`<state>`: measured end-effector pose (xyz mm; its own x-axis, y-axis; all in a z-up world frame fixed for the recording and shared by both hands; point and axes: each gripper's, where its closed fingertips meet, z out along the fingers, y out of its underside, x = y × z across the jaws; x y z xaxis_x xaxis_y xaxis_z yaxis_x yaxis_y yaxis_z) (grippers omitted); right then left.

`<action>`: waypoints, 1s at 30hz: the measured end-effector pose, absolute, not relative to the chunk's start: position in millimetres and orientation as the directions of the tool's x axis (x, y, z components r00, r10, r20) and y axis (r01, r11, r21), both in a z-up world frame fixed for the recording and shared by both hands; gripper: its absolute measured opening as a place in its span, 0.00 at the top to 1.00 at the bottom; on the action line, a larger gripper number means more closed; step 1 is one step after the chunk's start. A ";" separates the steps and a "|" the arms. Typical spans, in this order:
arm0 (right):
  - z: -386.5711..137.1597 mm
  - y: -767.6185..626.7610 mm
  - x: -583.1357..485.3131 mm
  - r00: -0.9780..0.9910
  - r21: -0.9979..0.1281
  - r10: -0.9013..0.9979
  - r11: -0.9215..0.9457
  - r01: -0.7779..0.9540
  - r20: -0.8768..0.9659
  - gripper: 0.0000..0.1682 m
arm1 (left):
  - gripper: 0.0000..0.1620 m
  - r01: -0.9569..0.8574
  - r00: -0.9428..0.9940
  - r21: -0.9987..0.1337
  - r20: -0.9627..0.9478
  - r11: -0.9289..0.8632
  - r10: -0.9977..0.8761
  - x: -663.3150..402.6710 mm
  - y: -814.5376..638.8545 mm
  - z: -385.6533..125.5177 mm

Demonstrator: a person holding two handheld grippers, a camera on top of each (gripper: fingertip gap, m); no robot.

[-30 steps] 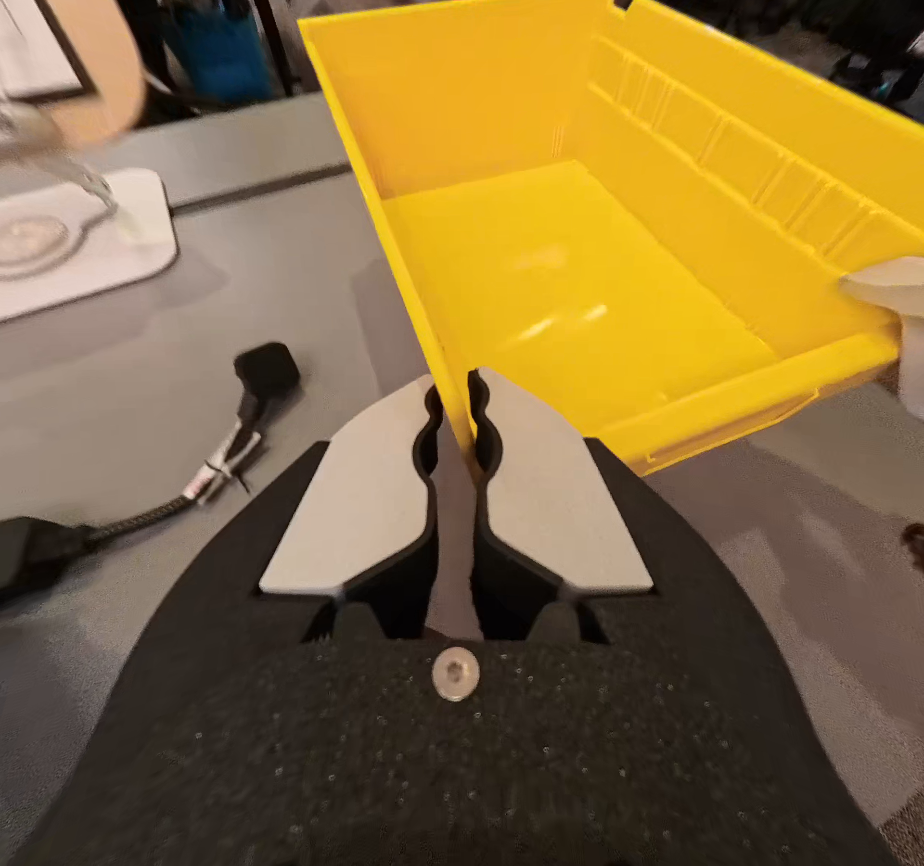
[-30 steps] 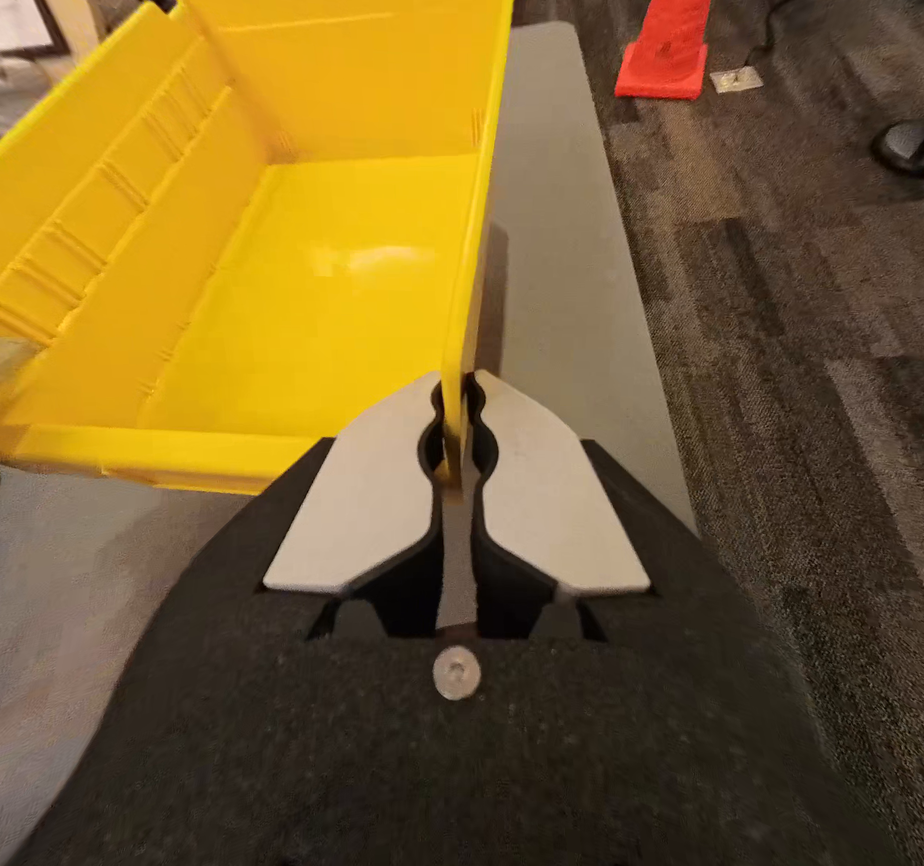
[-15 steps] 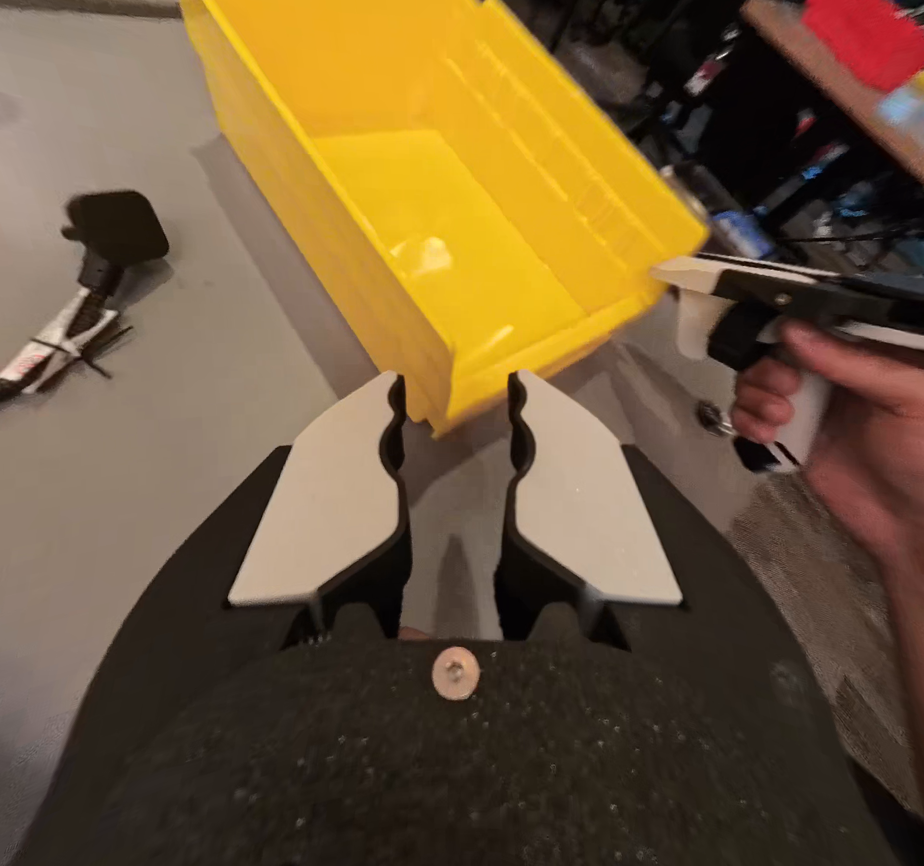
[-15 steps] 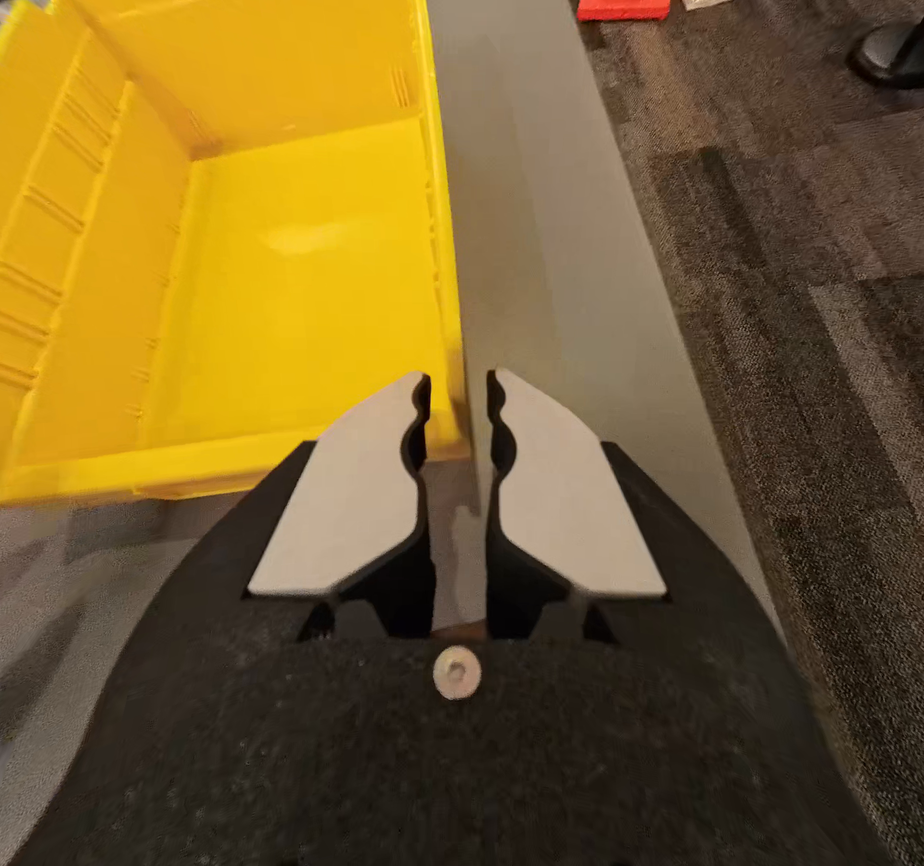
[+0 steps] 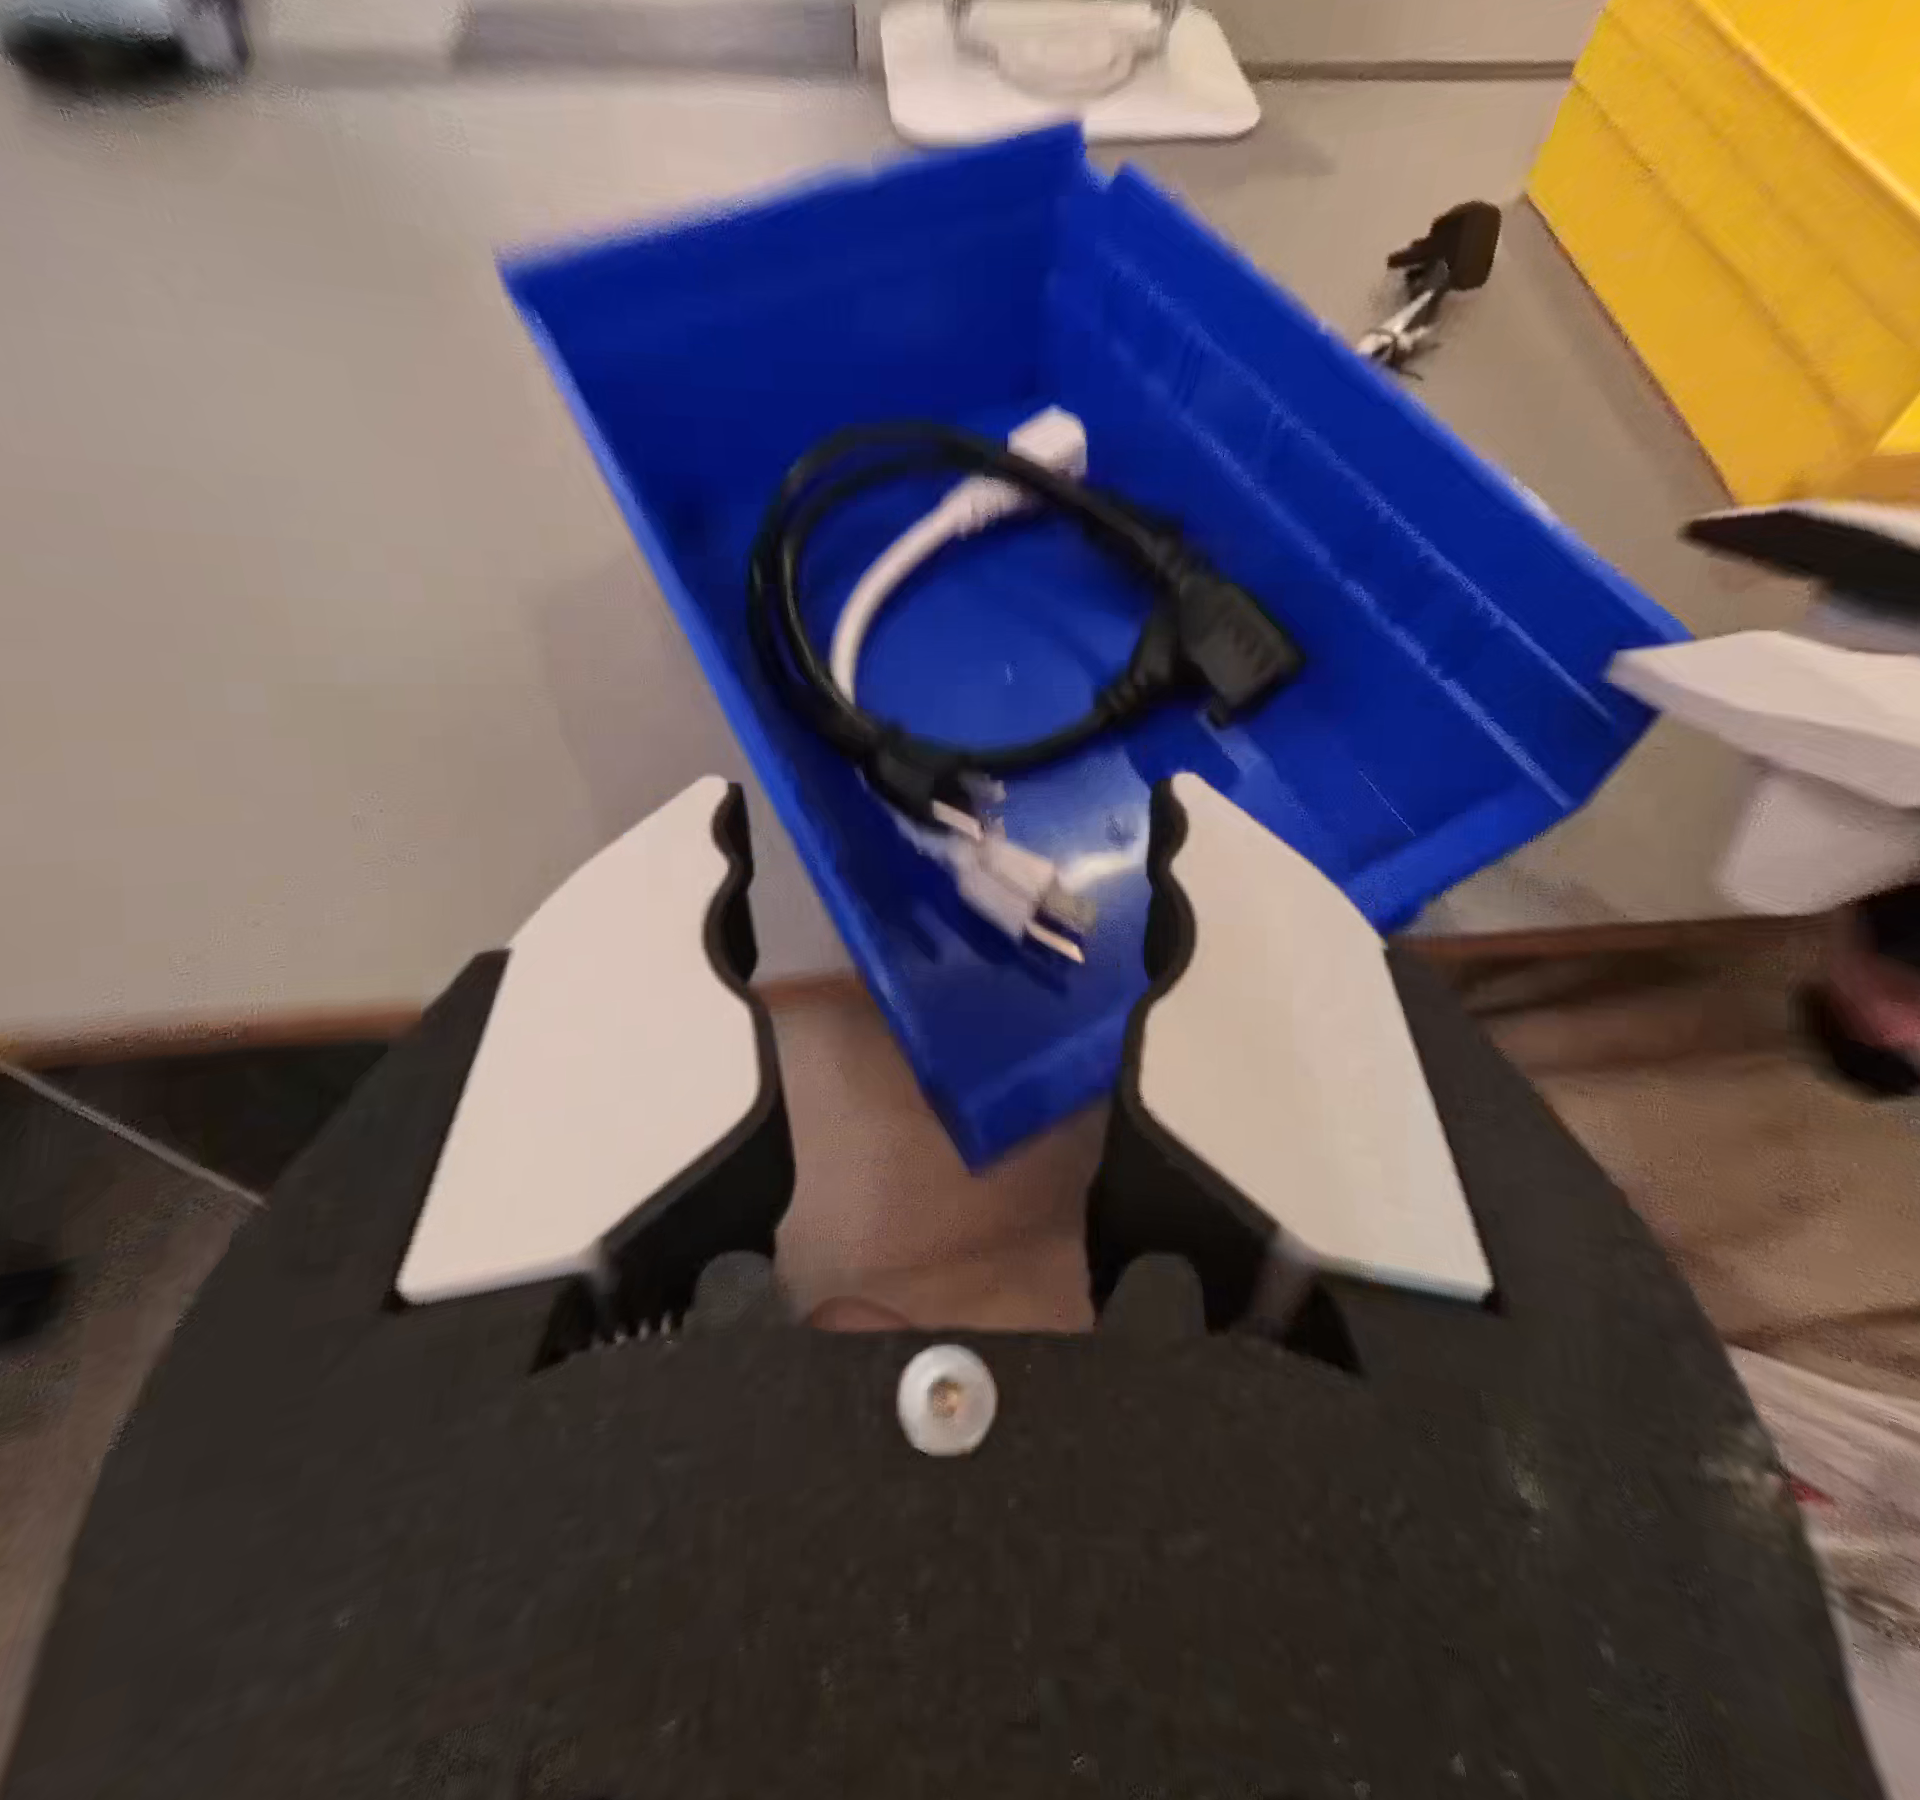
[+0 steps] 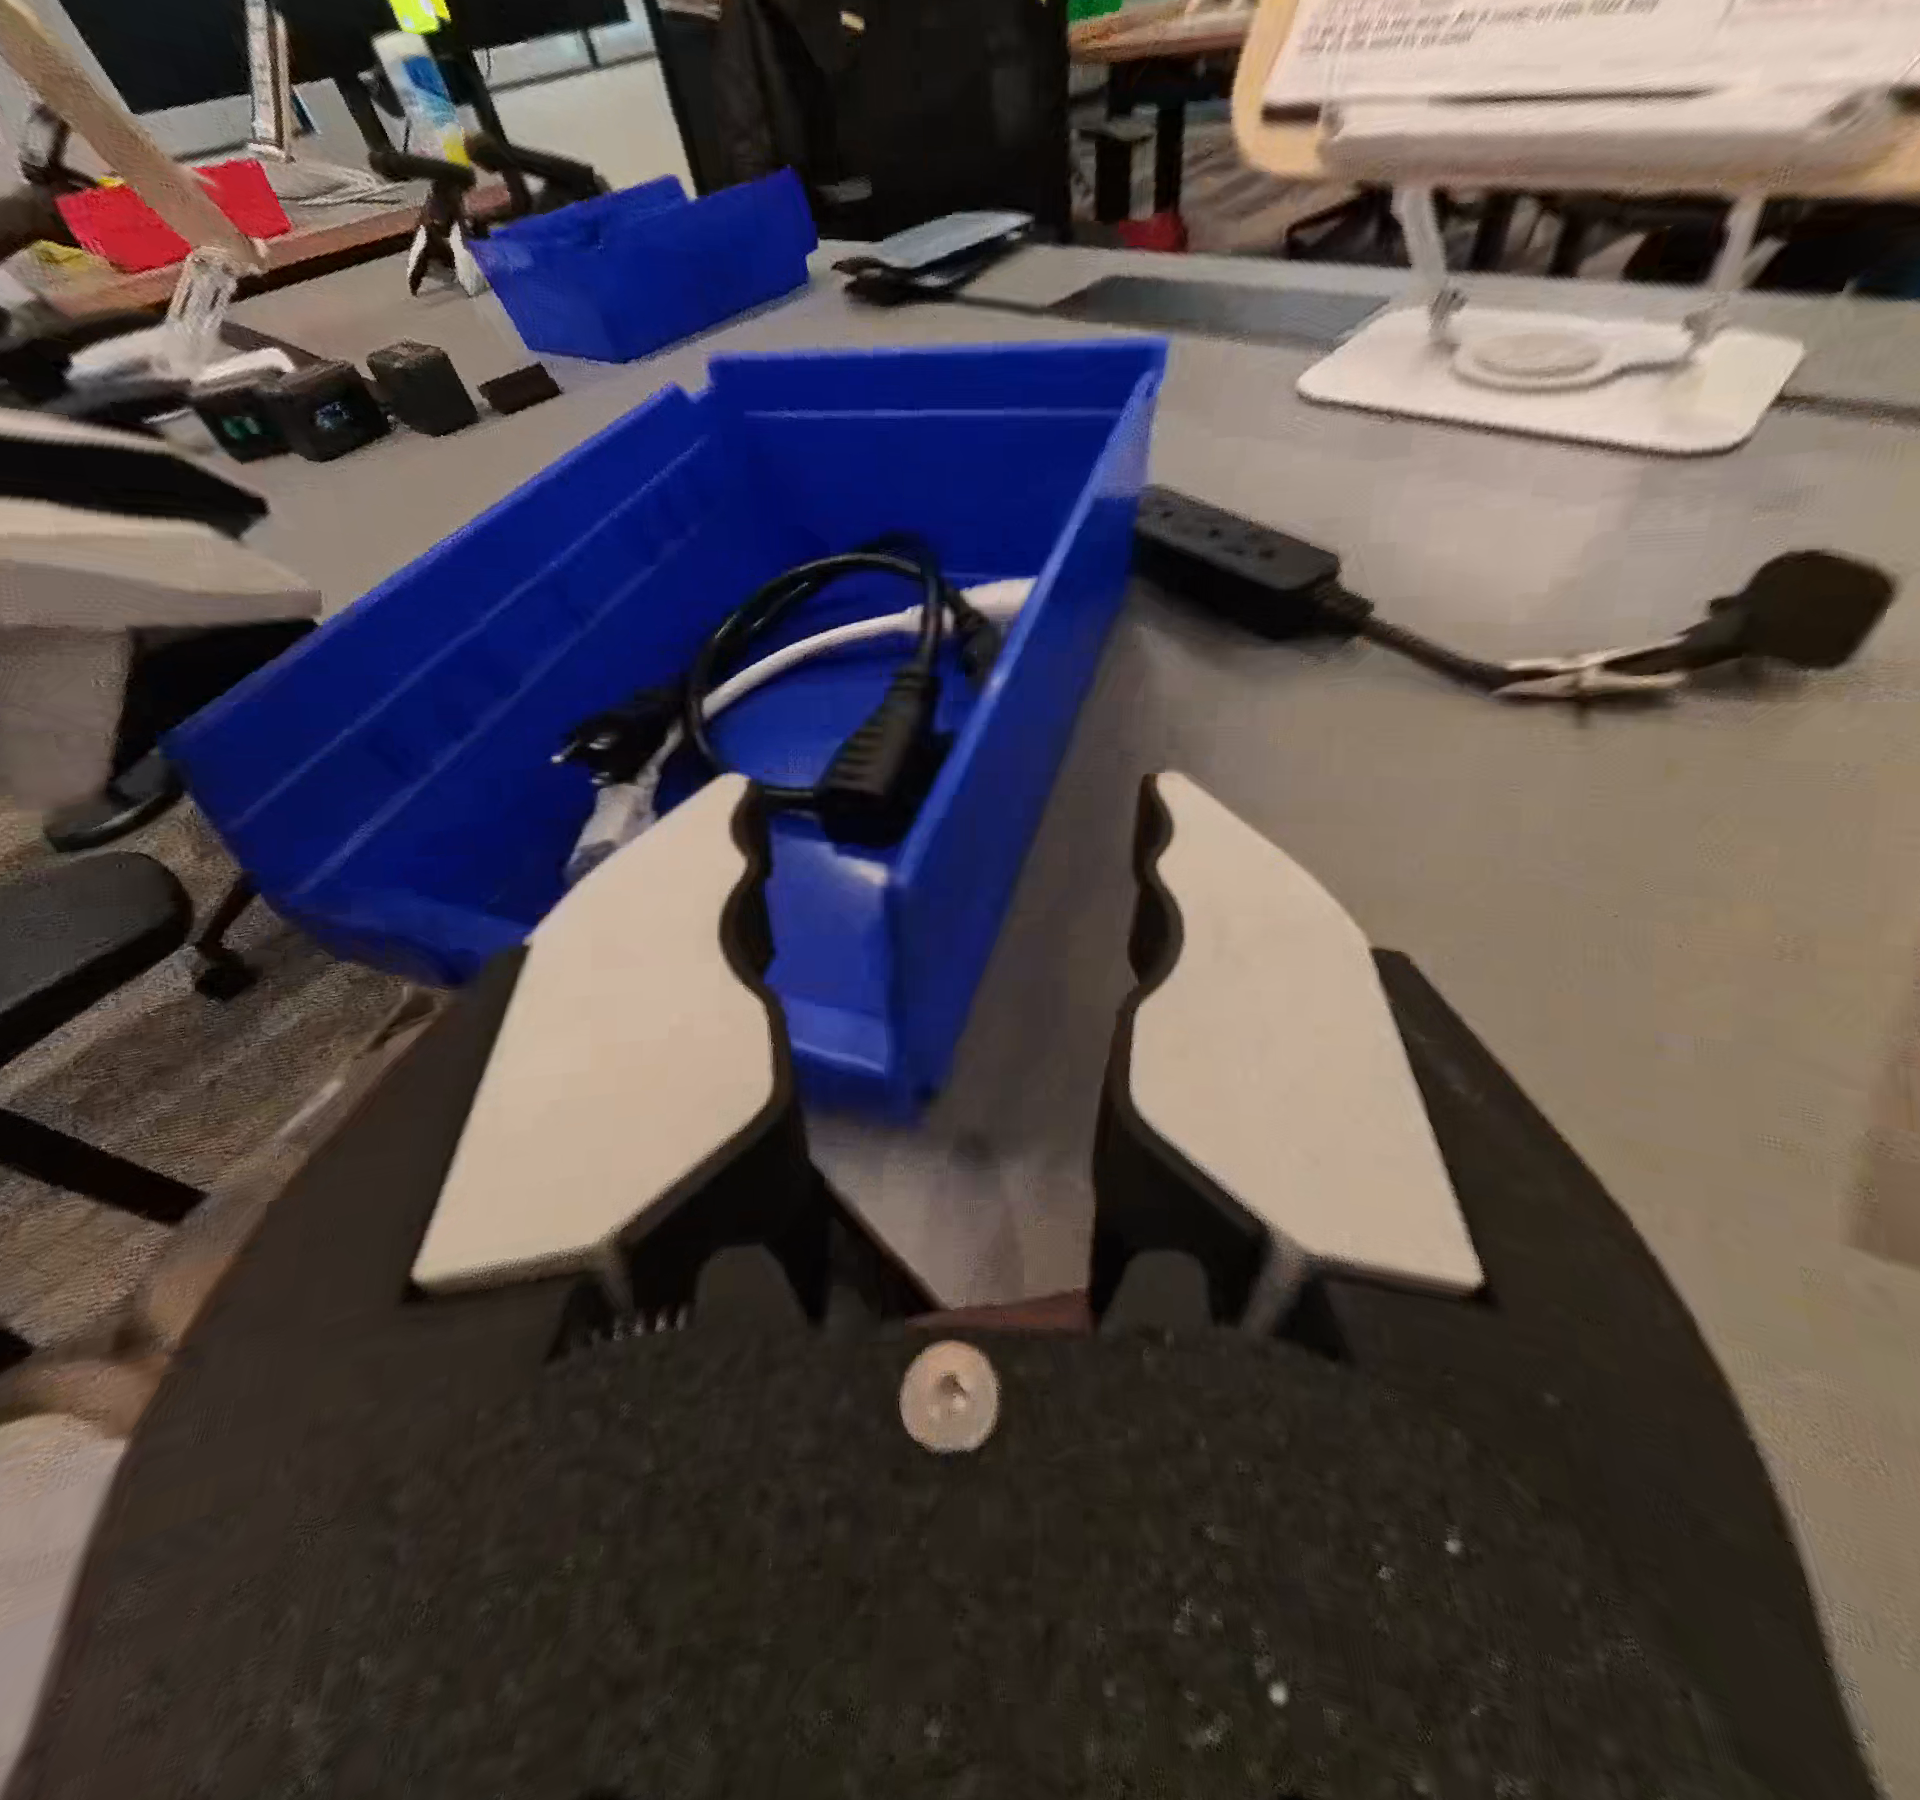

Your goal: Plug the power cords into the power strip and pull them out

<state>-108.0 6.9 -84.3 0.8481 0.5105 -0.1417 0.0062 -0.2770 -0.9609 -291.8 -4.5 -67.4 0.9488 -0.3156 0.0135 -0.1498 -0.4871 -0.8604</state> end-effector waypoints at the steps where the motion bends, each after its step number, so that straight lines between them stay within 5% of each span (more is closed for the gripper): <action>1: -93.9 7.9 -122.8 0.858 -0.950 0.483 -0.312 -0.017 -0.174 0.60 | 0.58 -0.078 0.953 -0.842 0.095 -0.534 -0.288 -297.6 -12.3 -83.1; 5: -127.2 22.7 -139.8 0.936 -0.895 0.294 -0.443 -0.047 -0.195 0.80 | 0.63 -0.011 0.961 -0.787 0.162 -0.617 -0.225 -309.8 -14.4 -132.8; 7: -133.5 27.3 -143.4 0.946 -0.870 0.267 -0.492 -0.029 -0.183 0.79 | 0.81 0.007 0.947 -0.783 0.205 -0.622 -0.248 -304.4 -4.2 -142.7; 10: -135.6 37.5 -133.8 0.967 -0.825 0.199 -0.564 -0.022 -0.162 0.97 | 0.88 -0.006 0.959 -0.779 0.172 -0.627 -0.224 -313.8 18.7 -142.4; 14: -122.0 48.9 -145.2 0.986 -0.838 0.156 -0.544 0.042 -0.052 0.98 | 0.98 -0.073 0.985 -0.853 0.020 -0.517 -0.172 -336.4 39.1 -116.8; 21: -83.3 109.9 -237.0 0.976 -0.889 0.192 -0.457 -0.004 -0.103 0.97 | 0.99 -0.096 0.988 -0.891 -0.032 -0.445 -0.149 -430.2 108.8 -71.3; 30: -117.7 207.4 -328.5 0.989 -0.839 0.087 -0.541 -0.055 -0.121 0.95 | 0.98 -0.248 0.942 -0.794 -0.063 -0.555 -0.330 -512.6 237.3 -113.4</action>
<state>-328.5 207.4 -117.7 0.9889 0.0867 -0.1209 -0.0552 -0.5406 -0.8395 -512.6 237.3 -113.4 0.9418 -0.3301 -0.0633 -0.2480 -0.5552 -0.7939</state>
